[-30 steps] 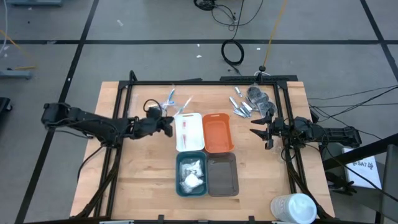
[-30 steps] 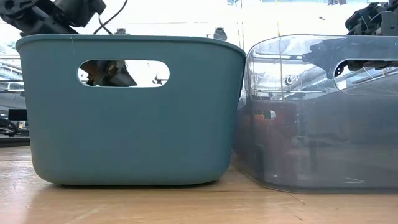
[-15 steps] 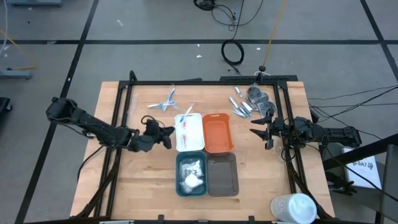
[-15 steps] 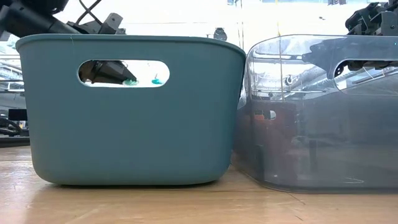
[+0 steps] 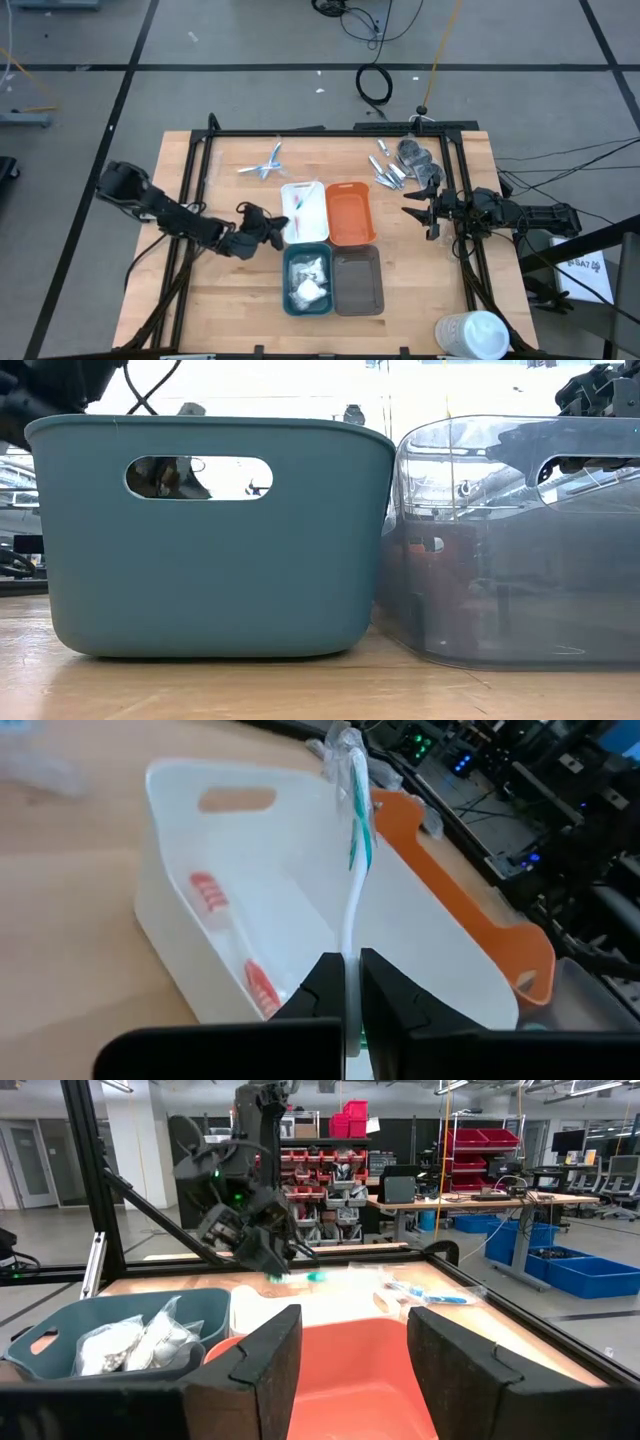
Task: Pick & Place Travel size toiletries
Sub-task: Put the green toothbrush into the white bin
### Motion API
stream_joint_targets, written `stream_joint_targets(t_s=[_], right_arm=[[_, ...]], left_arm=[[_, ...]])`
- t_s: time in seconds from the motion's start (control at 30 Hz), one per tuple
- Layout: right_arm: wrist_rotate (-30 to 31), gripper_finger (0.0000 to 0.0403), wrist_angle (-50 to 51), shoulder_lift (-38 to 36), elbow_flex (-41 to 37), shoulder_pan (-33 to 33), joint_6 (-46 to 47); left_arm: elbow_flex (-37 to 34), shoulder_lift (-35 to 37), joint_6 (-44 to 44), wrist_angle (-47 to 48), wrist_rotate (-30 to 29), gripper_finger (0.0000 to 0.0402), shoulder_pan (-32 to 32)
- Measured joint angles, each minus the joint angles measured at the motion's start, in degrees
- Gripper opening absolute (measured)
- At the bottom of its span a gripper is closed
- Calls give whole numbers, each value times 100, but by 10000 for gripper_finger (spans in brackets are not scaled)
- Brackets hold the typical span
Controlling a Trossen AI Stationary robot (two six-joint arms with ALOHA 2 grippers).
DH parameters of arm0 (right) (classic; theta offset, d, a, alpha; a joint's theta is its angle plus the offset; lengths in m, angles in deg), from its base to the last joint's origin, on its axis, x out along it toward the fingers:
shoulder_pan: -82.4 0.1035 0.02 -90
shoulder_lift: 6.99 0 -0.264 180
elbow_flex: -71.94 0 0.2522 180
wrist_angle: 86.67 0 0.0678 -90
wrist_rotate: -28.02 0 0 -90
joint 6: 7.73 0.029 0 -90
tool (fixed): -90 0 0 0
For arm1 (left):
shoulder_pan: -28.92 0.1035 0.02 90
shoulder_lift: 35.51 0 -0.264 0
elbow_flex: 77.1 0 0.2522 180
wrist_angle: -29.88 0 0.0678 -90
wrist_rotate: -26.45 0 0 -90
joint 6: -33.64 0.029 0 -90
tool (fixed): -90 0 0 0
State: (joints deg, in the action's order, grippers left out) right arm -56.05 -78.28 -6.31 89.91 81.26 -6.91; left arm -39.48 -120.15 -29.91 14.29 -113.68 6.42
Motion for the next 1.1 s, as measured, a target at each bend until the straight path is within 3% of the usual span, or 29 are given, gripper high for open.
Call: stream_joint_targets(t_s=[0.23,0.93,1.1], right_arm=[[0,175,0,0,-1,1,-1],[2,172,0,-1,-1,0,-1],[2,175,0,-1,0,0,-2]], left_arm=[[0,-551,-150,-690,-1,4,-12],[0,-568,-102,-779,106,5,-159],[0,-568,-86,-779,112,36,-152]])
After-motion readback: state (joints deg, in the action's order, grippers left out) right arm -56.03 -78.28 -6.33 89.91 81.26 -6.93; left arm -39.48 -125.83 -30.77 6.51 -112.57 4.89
